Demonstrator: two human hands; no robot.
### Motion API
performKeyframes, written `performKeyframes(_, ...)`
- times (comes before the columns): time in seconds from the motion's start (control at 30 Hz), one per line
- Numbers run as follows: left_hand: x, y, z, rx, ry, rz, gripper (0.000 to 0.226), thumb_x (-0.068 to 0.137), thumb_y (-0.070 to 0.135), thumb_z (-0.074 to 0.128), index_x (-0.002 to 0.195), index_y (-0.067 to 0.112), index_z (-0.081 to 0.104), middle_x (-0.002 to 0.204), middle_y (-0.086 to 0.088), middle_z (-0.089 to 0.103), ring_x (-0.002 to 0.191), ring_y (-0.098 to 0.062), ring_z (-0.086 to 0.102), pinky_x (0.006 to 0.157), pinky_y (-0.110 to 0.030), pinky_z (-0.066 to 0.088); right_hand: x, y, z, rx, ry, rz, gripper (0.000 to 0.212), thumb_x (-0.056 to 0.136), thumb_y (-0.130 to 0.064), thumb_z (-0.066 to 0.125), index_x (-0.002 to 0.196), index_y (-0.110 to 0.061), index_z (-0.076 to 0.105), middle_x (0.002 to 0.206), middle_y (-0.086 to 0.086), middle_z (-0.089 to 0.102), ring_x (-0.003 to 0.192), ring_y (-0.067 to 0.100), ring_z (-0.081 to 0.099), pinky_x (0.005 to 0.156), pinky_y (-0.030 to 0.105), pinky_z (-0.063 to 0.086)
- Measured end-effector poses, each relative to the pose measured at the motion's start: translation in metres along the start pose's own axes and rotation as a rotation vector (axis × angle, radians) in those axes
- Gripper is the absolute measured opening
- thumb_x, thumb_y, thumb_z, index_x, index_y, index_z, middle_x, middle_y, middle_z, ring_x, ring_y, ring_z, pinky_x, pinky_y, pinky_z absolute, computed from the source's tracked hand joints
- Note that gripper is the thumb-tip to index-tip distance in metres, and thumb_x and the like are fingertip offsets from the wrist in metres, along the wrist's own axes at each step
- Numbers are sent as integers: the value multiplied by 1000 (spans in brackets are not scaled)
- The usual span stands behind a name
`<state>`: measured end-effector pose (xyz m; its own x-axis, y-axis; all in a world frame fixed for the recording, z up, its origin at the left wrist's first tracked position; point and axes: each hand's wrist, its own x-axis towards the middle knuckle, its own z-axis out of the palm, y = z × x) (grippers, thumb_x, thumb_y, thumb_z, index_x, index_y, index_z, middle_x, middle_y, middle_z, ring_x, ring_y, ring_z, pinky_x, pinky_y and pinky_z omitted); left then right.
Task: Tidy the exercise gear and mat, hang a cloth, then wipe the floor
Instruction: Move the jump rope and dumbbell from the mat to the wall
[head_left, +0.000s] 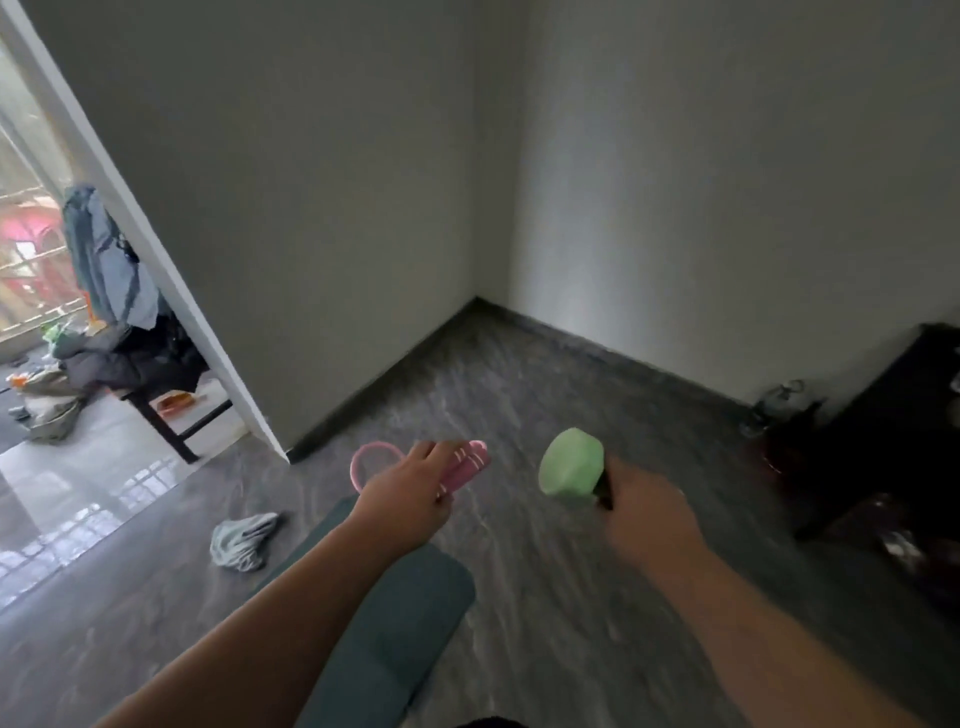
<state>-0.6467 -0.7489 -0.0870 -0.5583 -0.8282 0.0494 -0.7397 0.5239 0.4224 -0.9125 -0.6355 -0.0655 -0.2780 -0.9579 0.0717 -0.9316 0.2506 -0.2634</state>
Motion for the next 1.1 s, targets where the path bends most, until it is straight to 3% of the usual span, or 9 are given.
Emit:
performKeyframes(0.13, 83, 60, 27, 30, -1, 44, 66, 80, 29, 60, 139, 39, 34, 132, 8, 50, 104, -25, 63, 75, -40, 53, 36, 81, -29, -42, 24, 13, 37, 87, -23, 60, 124, -21, 57, 99, 6, 71, 89, 29, 67, 73, 35, 47)
performKeyframes(0.4, 209, 122, 49, 27, 33, 54, 63, 79, 31, 61, 136, 38, 36, 131, 6, 50, 104, -31, 64, 76, -45, 54, 120, 169, -52, -44, 7, 61, 37, 87, -31, 56, 123, -26, 52, 97, 3, 70, 85, 27, 66, 70, 36, 53)
performKeyframes(0.67, 355, 96, 58, 3, 22, 27, 66, 80, 29, 65, 139, 37, 36, 132, 4, 48, 101, -31, 64, 73, -40, 52, 259, 201, -26, -77, 9, 62, 28, 89, -34, 57, 116, -27, 54, 92, -1, 68, 79, 23, 67, 67, 34, 53)
performKeyframes(0.93, 561, 36, 49, -58, -18, 35, 65, 81, 29, 64, 136, 38, 31, 132, 0, 48, 105, -32, 63, 80, -47, 54, 453, 217, -4, -90, -11, 153, 32, 90, -34, 56, 120, -26, 55, 104, 0, 69, 94, 24, 66, 78, 37, 53)
performKeyframes(1.1, 679, 22, 43, -49, -63, 80, 64, 82, 29, 65, 138, 34, 35, 133, 0, 47, 105, -31, 63, 80, -44, 54, 553, 232, -10, -94, -12, 199, 31, 93, -29, 55, 124, -29, 54, 112, -4, 68, 102, 19, 65, 83, 32, 49)
